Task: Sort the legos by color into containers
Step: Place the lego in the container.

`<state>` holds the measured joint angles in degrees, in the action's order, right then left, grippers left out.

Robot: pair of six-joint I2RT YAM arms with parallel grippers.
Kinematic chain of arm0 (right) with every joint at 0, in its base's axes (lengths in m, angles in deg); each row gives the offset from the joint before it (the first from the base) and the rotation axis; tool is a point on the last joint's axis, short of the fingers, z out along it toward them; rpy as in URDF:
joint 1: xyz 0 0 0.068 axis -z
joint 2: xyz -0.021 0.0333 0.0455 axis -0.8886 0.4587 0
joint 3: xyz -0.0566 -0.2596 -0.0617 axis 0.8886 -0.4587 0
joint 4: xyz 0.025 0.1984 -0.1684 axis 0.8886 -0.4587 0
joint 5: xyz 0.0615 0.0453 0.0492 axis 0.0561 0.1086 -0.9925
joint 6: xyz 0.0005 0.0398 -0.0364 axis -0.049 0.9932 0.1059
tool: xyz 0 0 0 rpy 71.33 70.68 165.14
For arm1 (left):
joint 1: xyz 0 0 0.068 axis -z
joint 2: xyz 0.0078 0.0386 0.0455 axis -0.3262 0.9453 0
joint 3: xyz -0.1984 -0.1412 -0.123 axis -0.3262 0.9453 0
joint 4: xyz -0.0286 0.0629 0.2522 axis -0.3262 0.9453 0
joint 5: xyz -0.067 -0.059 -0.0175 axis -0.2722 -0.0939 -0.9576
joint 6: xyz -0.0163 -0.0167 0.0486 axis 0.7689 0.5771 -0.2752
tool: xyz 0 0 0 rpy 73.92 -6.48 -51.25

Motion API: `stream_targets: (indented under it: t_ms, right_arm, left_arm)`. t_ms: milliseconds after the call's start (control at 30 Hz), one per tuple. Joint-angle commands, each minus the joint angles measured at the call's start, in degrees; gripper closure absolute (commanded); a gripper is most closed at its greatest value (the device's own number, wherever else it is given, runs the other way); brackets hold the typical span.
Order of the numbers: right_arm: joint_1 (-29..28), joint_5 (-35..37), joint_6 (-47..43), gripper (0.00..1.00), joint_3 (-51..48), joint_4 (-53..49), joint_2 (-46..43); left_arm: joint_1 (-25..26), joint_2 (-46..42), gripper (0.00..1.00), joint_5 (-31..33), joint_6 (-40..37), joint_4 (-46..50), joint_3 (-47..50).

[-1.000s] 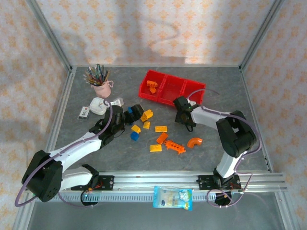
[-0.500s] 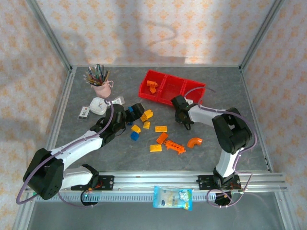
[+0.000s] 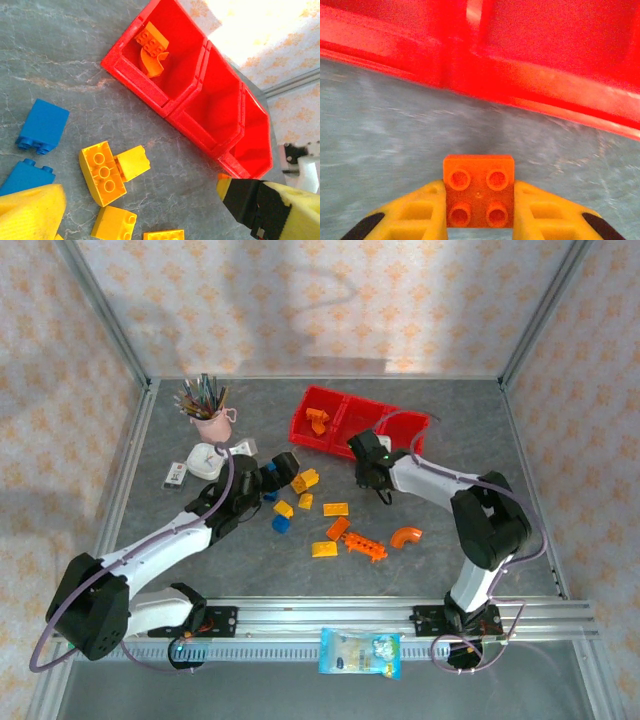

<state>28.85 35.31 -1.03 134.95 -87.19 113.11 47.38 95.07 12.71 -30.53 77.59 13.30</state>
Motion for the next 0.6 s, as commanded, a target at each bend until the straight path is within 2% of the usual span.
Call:
stream_targets:
  t_ms: [0,167,333,567]
  right_arm:
    - [-1.6,-0.9,-0.8,0.72,5.6,-0.9,-0.4]
    - [-1.7,-3.5,-0.3,0.72,14.3,2.1,4.6]
    - [-1.2,0.1,-0.7,0.71,23.2,5.2,11.5]
    - [2.3,1.6,-0.5,0.71,37.1,4.5,22.1]
  left_arm:
    - [-1.2,-2.7,0.01,2.1,-2.2,3.8,-2.9]
    - [-5.2,-3.9,0.01,0.2,-3.2,4.8,-3.6]
    - [-9.3,-3.2,0.01,-2.6,-4.9,4.6,-4.8]
    - [-11.6,1.2,0.01,-4.9,-6.4,3.9,-7.5]
